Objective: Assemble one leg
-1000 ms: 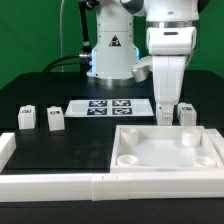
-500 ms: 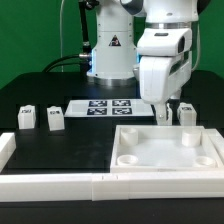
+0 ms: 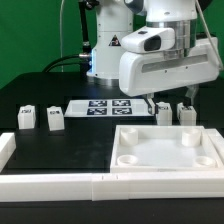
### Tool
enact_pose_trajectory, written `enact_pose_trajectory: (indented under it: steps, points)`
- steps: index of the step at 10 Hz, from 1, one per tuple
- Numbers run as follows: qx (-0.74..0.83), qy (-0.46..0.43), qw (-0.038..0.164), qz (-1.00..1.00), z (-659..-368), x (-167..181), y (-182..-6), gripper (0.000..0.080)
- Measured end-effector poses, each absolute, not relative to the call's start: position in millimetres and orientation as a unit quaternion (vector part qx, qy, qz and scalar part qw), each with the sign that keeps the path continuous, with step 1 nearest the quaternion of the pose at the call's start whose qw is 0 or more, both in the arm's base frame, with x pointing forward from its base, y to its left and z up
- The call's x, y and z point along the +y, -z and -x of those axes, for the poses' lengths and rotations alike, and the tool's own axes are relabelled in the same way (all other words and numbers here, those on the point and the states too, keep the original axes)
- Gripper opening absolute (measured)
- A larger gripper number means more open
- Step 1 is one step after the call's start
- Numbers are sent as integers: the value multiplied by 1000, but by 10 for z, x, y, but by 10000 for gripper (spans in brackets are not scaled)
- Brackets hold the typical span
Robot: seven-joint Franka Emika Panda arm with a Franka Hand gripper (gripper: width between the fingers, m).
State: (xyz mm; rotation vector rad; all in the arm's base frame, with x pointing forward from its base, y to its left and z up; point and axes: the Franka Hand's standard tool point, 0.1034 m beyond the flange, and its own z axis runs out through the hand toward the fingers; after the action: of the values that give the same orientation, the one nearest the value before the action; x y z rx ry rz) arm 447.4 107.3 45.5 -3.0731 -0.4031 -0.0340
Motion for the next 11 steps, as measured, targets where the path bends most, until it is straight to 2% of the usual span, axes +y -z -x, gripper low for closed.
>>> enact_pose_trajectory:
  steps: [2,4,8,11]
  points:
    - [-13,6,29,999,-4388,1265,-434,649]
    - [39,3,35,999,-4340,1370,-412,649]
    - [24,-10,32,999,-4336,1358,-410,649]
    - [18,-136,13,990,-4189,1335,-431,649]
